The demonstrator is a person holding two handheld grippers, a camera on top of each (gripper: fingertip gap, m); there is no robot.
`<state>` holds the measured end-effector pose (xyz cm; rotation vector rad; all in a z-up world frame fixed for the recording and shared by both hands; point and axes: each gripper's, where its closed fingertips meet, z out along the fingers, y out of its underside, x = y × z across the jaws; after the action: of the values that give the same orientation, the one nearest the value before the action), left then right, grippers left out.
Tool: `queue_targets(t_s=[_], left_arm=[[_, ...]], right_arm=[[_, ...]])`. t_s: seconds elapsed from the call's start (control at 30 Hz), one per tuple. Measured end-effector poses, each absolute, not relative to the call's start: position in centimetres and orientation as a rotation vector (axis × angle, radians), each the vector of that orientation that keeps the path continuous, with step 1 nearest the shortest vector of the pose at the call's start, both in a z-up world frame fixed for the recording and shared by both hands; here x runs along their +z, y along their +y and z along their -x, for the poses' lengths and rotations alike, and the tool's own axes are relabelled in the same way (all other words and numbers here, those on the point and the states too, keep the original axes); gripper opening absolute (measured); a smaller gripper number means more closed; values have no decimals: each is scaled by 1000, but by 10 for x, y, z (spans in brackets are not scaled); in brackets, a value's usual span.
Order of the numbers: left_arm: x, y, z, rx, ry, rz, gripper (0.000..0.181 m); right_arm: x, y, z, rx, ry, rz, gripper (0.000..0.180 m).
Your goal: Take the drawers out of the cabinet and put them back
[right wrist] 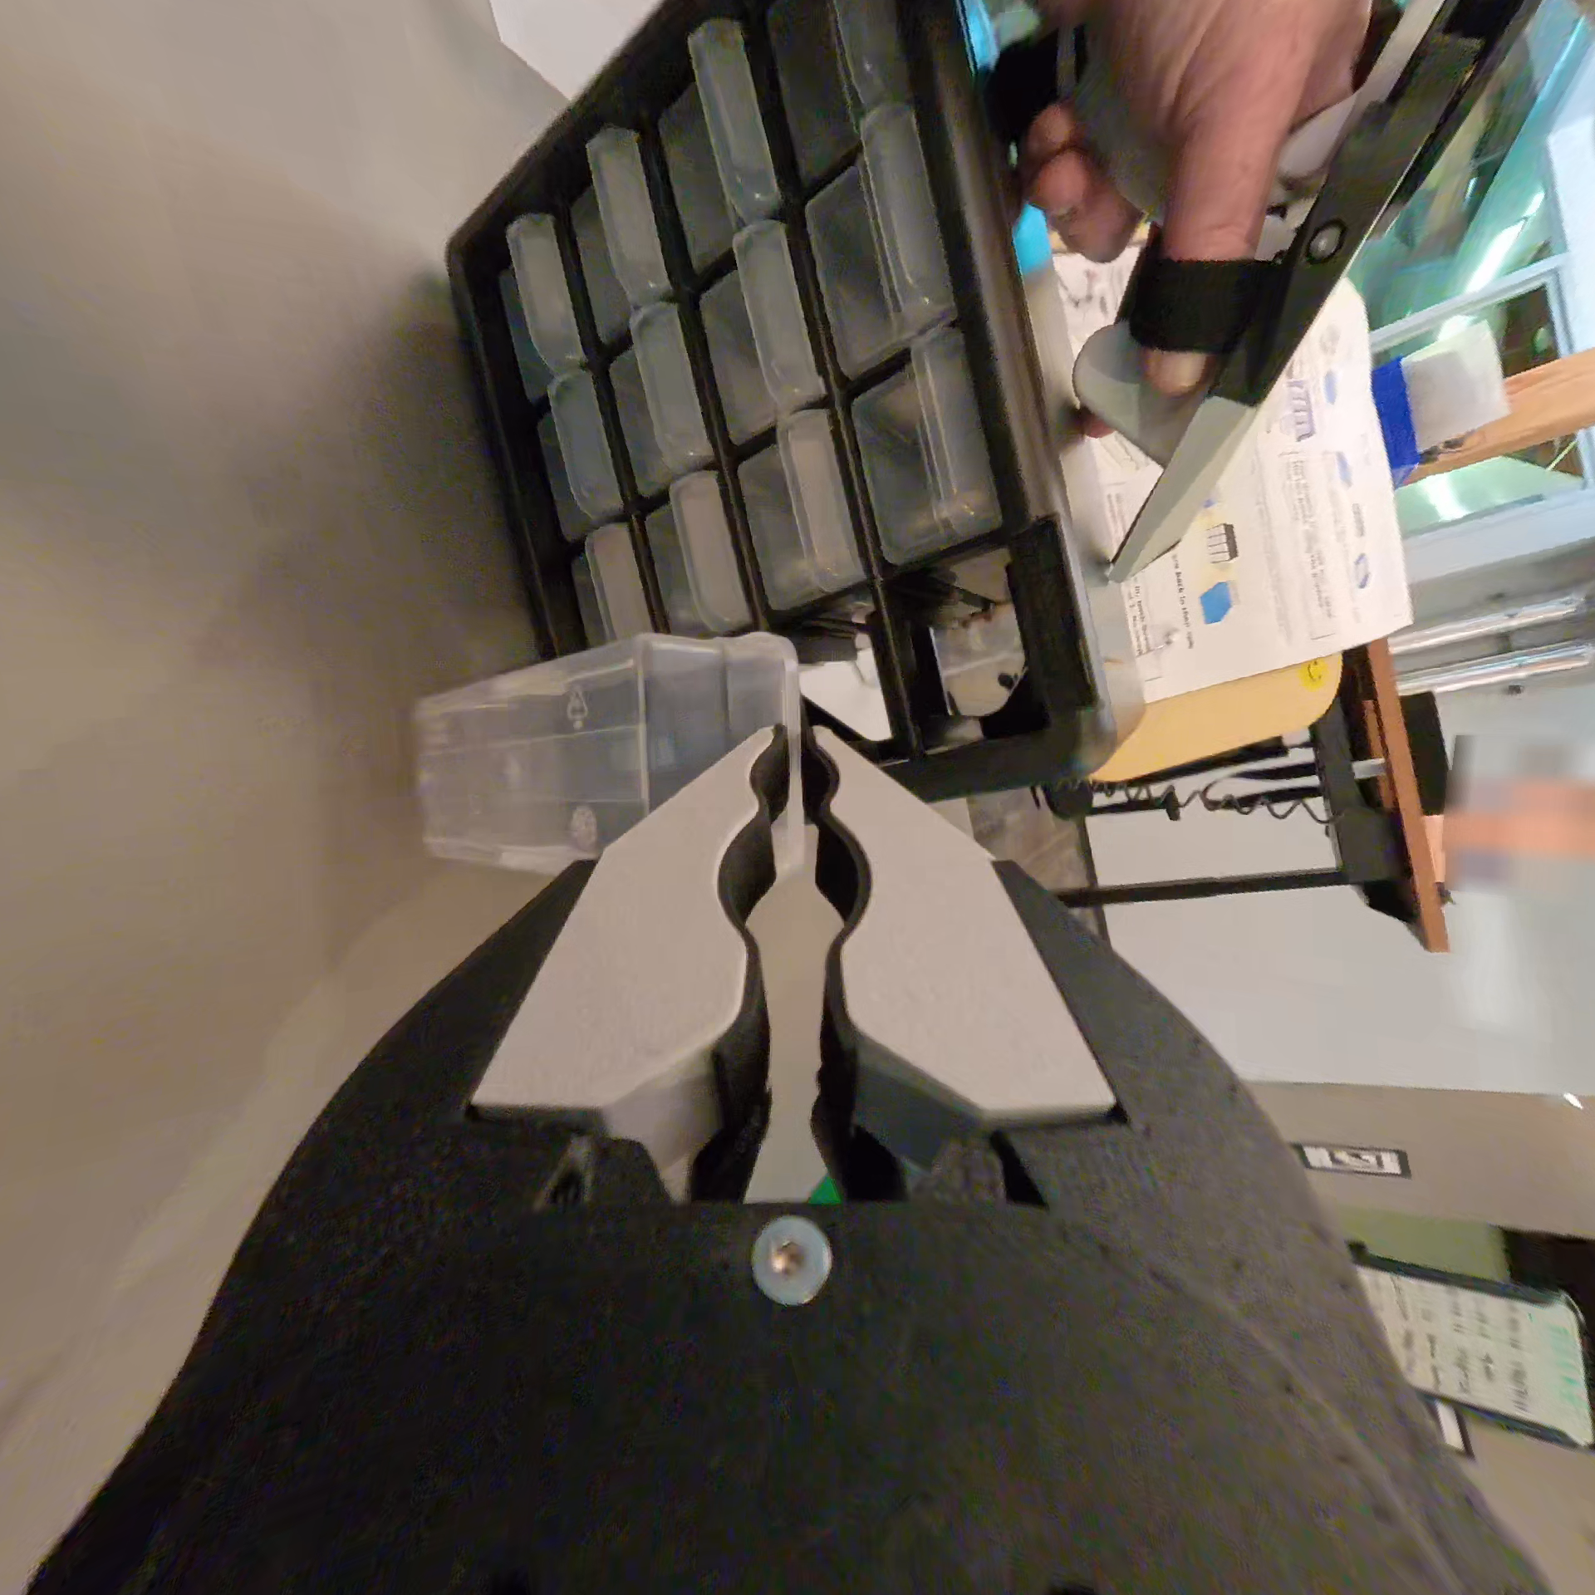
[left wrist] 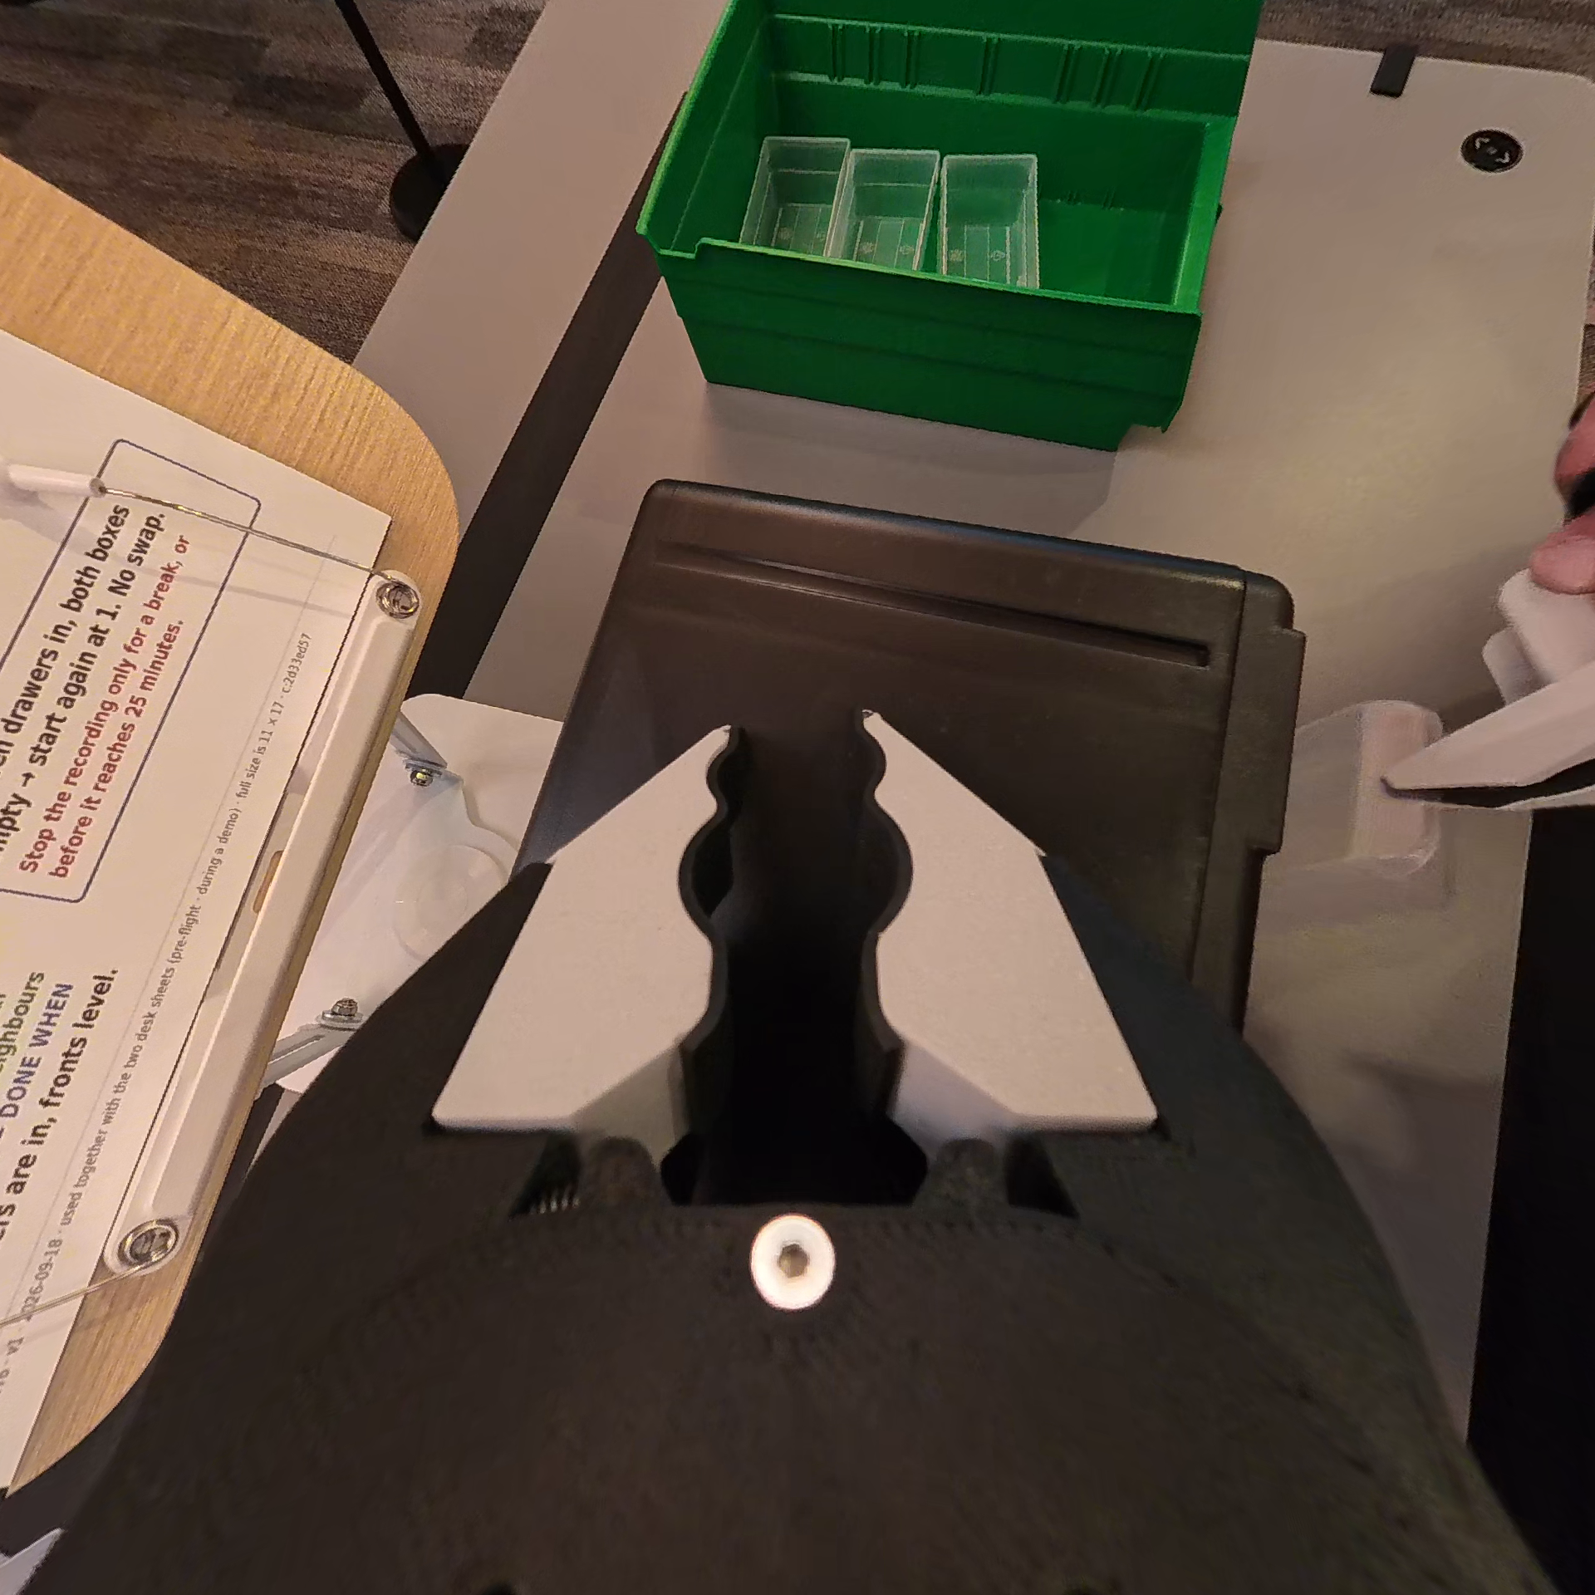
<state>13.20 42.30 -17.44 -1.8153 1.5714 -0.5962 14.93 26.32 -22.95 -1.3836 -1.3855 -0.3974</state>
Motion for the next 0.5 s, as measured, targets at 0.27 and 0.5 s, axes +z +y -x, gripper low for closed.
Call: queue_targets(t_s=[0.27, 0.5], left_arm=[[-174, 423, -132, -593, 1574, 1811, 23], [-174, 424, -132, -583, 1574, 1805, 23]], right_arm=[[-243, 219, -172, -447, -1382, 1271, 1], [-263, 170, -197, -387, -1489, 1362, 5]])
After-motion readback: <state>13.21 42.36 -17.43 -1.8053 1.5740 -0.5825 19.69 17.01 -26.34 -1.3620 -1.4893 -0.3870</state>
